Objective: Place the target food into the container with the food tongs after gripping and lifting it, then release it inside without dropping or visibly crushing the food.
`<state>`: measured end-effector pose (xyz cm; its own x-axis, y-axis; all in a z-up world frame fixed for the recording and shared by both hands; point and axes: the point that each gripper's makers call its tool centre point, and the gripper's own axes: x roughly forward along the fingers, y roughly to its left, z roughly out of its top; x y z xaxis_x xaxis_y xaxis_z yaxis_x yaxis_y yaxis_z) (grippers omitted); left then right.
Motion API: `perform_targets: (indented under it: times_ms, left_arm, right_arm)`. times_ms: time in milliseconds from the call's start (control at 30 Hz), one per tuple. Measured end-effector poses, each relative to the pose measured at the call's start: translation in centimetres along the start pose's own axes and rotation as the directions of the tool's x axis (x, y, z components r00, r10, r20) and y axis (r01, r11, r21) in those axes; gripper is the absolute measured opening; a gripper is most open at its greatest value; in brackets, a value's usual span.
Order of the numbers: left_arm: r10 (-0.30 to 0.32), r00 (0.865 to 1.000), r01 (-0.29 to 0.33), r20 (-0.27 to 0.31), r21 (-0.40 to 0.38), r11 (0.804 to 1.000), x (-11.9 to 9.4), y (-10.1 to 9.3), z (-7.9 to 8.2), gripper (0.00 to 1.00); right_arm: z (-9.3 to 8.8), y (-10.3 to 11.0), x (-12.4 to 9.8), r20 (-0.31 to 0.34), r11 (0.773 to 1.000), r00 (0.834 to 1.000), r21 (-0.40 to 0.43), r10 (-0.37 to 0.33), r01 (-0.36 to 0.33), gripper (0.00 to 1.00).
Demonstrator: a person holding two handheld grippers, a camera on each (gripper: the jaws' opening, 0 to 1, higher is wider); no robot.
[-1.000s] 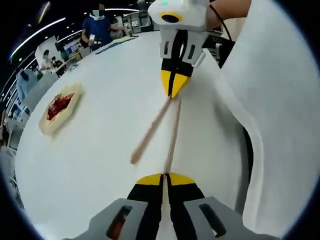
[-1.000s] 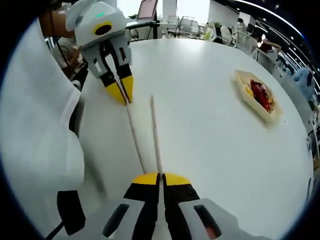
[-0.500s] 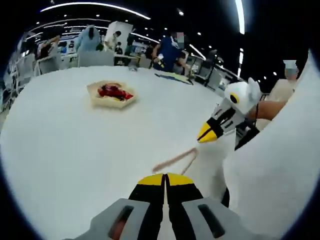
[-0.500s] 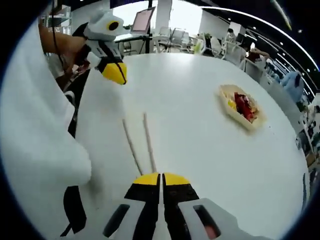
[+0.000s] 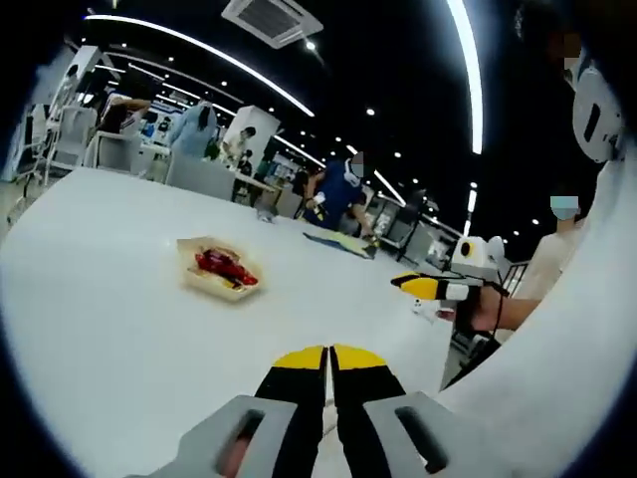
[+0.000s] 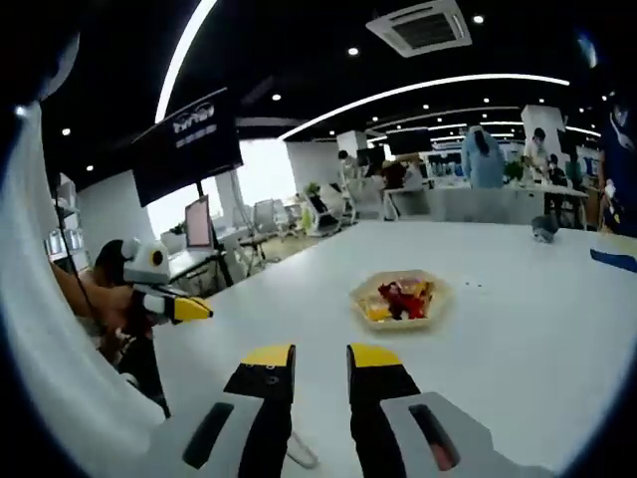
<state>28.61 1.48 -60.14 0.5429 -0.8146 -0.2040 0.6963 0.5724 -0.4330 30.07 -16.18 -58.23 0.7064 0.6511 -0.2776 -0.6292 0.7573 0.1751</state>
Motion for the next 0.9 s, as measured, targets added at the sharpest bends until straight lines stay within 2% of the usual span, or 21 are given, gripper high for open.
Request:
perform_targets:
  times_ms: [100, 133, 200, 300, 367, 433, 500, 567, 667, 833, 900]
  left_arm:
    - [0.071, 0.997, -0.07, -0.019, 0.042, 0.997, -0.2, 0.6, 0.3, 0.25]
    - [0.067, 0.997, -0.065, -0.03, 0.047, 0.997, -0.1, 0.4, 0.3, 0.3]
    - [0.103, 0.993, -0.099, -0.058, 0.076, 0.992, -0.3, 0.6, 0.1, 0.41]
    - [0.14, 0.988, -0.133, -0.069, 0.093, 0.987, -0.4, 0.5, -0.1, 0.61]
    - [0.155, 0.986, -0.148, -0.059, 0.104, 0.983, -0.5, 0.3, -0.1, 0.72]
    - [0.187, 0.98, -0.18, -0.066, 0.104, 0.978, -0.8, 0.3, -0.4, 0.86]
    - [0.235, 0.97, -0.229, -0.062, 0.093, 0.969, -1.3, 0.3, -0.6, 0.95]
    - [0.267, 0.962, -0.262, -0.058, 0.085, 0.961, -1.8, 0.3, -0.7, 1.0]
    - [0.312, 0.946, -0.305, -0.083, 0.089, 0.948, -2.8, 0.3, -1.3, 0.99]
    - [0.373, 0.925, -0.364, -0.075, 0.109, 0.925, -4.6, -1.1, -1.4, 0.99]
    - [0.383, 0.921, -0.374, -0.068, 0.117, 0.92, -5.1, -1.8, -1.6, 0.99]
  right_arm:
    - [-0.5, 0.1, -0.1, -0.023, 0.999, 1.0, -0.054, -0.009, 0.007, 0.33]
    - [-0.6, 0.1, -0.2, -0.023, 0.999, 1.0, -0.049, -0.011, 0.01, 0.4]
    - [-0.8, 0.1, -0.5, -0.021, 0.999, 1.0, -0.045, -0.008, 0.007, 0.51]
    - [-0.9, 0.0, -1.0, -0.002, 1.0, 1.0, -0.029, -0.011, 0.011, 0.72]
    - [-0.9, -0.8, -1.4, 0.011, 0.999, 0.999, -0.026, -0.04, 0.04, 0.84]
    - [-1.1, -1.1, -1.6, 0.012, 0.999, 0.999, -0.026, -0.046, 0.047, 0.89]
    - [-1.5, -1.3, -2.0, 0.0, 0.998, 0.999, -0.031, -0.053, 0.053, 0.92]
    - [-2.0, -1.5, -2.4, -0.02, 0.998, 0.998, -0.039, -0.055, 0.054, 0.96]
    - [-2.8, -1.3, -3.4, -0.035, 0.998, 0.999, -0.058, -0.033, 0.031, 0.97]
    - [-4.2, -1.3, -3.9, -0.066, 0.999, 0.998, -0.041, 0.002, -0.005, 0.98]
    - [-4.4, -1.1, -4.1, -0.063, 1.0, 0.998, -0.029, 0.01, -0.012, 0.98]
